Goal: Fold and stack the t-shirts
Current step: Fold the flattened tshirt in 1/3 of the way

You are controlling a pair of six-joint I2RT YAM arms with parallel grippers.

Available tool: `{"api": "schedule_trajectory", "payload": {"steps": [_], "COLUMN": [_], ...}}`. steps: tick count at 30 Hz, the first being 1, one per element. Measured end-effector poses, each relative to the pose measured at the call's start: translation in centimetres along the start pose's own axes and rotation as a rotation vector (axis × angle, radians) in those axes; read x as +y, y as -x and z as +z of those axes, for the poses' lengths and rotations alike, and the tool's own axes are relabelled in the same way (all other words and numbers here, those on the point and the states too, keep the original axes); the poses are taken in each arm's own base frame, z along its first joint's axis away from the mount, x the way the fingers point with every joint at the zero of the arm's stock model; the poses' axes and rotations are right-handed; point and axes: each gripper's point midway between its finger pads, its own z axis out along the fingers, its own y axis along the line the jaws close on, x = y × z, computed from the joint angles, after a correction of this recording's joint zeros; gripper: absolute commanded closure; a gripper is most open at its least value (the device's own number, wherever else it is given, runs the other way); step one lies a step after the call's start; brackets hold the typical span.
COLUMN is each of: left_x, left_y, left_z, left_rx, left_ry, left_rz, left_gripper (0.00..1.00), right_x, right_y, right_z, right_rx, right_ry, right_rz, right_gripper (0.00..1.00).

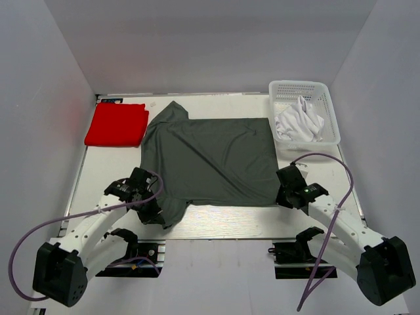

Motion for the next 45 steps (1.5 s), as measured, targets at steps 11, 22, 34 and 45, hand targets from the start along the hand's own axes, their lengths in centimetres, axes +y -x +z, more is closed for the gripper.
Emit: {"api": "schedule_trajectory", "payload": {"steps": [11,22,34,45], "left_x": [-8.4,-13.7,-12.9,-15.5], "left_y": [8.0,19.9,27.9,36.0], "left_z": [-4.4,-7.8,-3.6,-1.6], "left_rx": [-0.254,-0.546,-0.627,-0.679], "left_ry": [-0.157,-0.001,0.213,0.227], "left_rz": [0.111,0.094,0.136,0.301], "left_gripper": [1.00,1.00,1.00,0.15], "right_x": [3.6,8.0,7.4,8.7], "right_y": [3.8,14.2,17.8,20.4], "right_z": [-0.3,-0.7,2.3,5.7], "right_rx": [-0.050,-0.234,-0.227,-0.182], "right_ry": [0.093,0.070,-0.050,-0.099], "right_rz": [-0.091,-0.055,-0.052,-0.064], "right_gripper": [1.00,1.00,1.00,0.65]}}
